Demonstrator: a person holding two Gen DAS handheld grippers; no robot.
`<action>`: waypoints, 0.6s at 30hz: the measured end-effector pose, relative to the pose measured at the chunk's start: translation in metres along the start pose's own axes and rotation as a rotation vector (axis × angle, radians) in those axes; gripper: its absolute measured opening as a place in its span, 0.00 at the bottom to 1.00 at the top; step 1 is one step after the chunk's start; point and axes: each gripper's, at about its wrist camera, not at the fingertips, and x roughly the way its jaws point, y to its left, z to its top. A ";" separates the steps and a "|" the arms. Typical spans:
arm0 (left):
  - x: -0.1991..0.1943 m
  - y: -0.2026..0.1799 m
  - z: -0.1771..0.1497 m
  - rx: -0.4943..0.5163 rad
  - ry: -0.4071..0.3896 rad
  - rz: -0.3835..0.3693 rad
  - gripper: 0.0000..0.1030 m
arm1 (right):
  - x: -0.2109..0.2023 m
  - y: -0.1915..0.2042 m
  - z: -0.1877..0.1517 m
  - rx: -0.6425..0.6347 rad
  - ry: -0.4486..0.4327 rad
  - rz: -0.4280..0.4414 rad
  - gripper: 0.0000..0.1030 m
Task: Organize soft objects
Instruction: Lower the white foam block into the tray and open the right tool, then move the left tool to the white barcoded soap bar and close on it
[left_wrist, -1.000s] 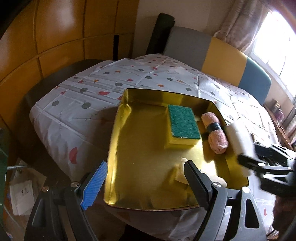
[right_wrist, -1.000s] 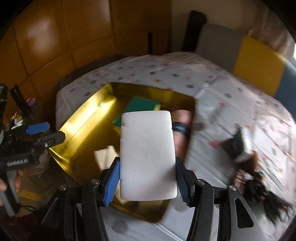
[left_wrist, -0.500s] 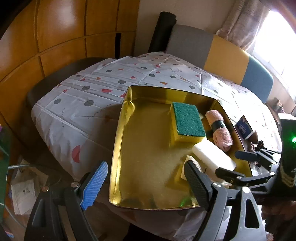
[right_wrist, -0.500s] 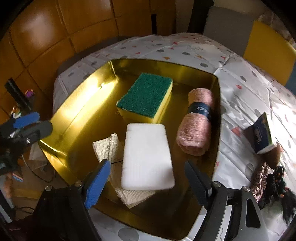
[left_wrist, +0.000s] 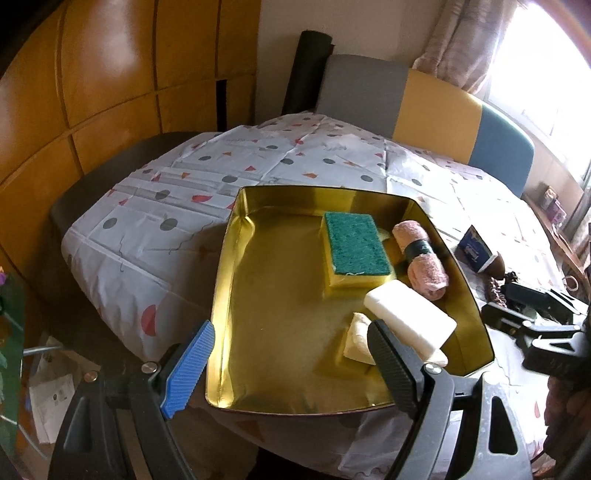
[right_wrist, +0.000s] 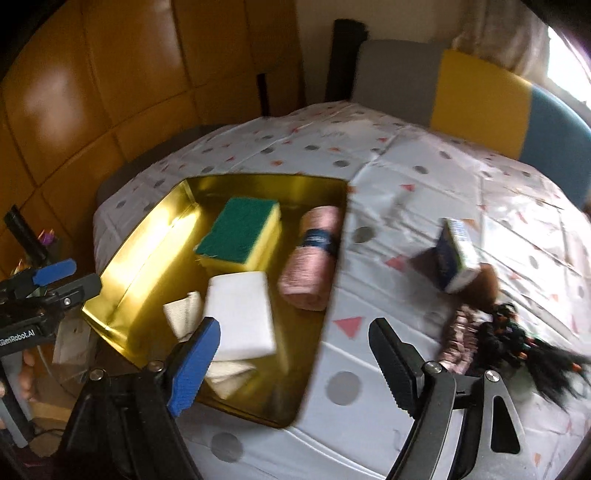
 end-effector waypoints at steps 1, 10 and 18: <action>-0.001 -0.002 0.000 0.006 -0.003 -0.002 0.84 | -0.004 -0.007 -0.002 0.013 -0.007 -0.011 0.81; -0.009 -0.022 0.004 0.057 -0.011 -0.002 0.84 | -0.039 -0.087 -0.025 0.151 -0.052 -0.157 0.81; -0.011 -0.046 0.005 0.111 -0.006 -0.017 0.84 | -0.071 -0.169 -0.061 0.357 -0.105 -0.287 0.82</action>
